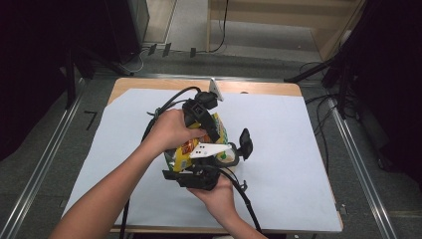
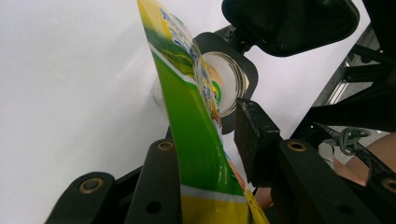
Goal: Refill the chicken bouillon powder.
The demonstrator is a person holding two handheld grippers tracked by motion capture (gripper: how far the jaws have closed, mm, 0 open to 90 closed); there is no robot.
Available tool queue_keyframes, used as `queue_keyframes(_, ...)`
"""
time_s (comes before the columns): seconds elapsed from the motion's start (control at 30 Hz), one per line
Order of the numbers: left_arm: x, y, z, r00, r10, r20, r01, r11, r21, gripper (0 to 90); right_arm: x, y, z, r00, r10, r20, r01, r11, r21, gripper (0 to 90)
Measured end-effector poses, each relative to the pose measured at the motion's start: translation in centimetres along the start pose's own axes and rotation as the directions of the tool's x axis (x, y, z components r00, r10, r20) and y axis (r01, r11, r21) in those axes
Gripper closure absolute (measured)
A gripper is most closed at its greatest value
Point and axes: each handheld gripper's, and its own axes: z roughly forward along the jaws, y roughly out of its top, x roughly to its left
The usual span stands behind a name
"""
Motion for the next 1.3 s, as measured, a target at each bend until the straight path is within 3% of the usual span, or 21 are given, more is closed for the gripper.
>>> queue_keyframes(1.3,-0.23,0.16,0.16,1.0,-0.001,0.004,0.001,0.9999,0.011,72.4,0.02,-0.04,-0.14,1.0,0.002,0.002,-0.002,1.0,-0.003,67.3)
